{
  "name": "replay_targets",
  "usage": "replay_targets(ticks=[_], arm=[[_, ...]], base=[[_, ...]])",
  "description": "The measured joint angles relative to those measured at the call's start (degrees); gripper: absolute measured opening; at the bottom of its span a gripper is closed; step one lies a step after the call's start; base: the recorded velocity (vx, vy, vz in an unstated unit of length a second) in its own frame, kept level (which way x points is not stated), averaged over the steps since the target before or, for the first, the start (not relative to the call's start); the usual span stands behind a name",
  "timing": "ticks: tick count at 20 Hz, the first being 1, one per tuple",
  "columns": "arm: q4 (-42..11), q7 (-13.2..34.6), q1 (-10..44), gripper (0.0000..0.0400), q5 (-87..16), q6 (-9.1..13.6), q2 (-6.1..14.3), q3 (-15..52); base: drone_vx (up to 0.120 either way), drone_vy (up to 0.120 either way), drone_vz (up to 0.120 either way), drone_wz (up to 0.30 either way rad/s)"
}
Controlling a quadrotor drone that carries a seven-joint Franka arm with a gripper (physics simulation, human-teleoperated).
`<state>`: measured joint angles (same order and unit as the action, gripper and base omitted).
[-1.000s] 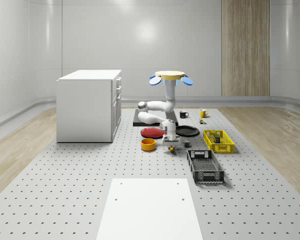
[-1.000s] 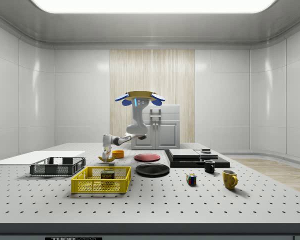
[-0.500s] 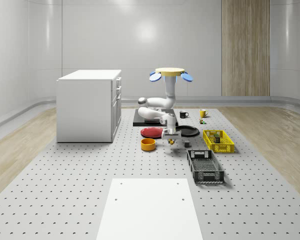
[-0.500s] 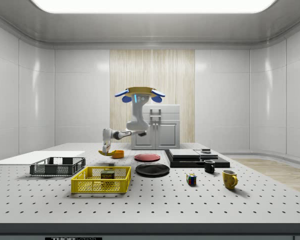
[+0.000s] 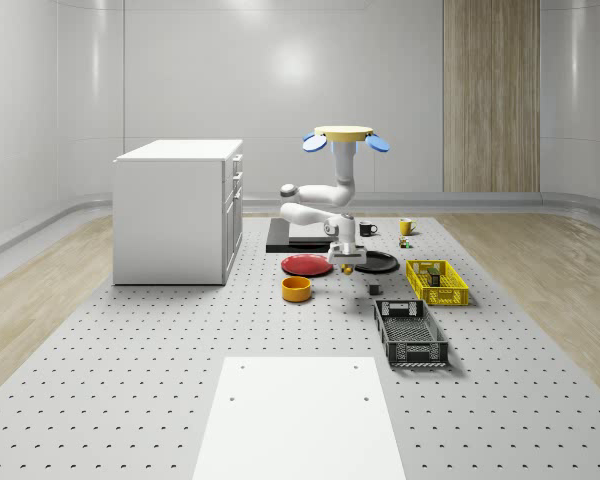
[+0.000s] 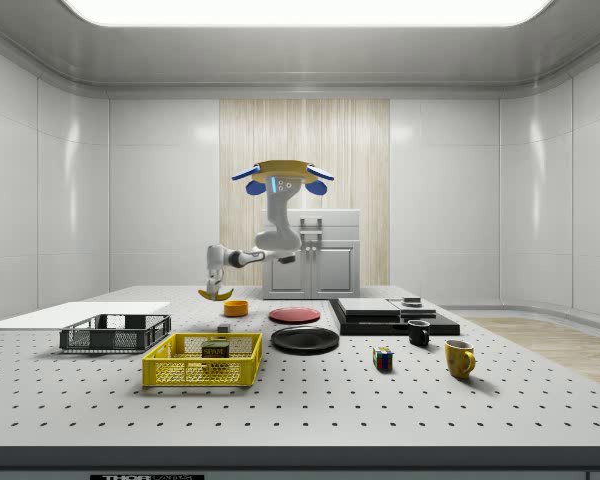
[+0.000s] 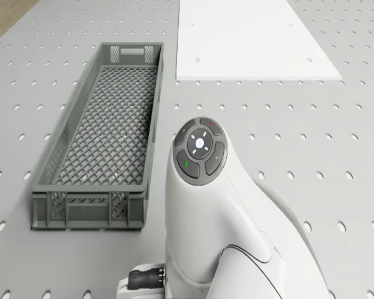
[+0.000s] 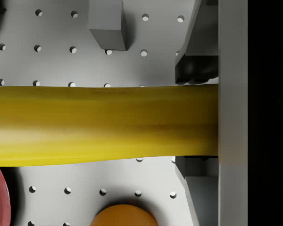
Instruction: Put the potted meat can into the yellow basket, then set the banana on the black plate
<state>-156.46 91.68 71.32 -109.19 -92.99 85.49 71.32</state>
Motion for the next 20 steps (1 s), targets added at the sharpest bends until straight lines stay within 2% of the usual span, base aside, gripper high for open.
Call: replay_targets(ticks=[20], arm=[[-0.1,-0.1,-0.1,0.0193,-0.1,0.4,-0.3,0.1]], base=[[-0.120,0.120,0.000,0.000]])
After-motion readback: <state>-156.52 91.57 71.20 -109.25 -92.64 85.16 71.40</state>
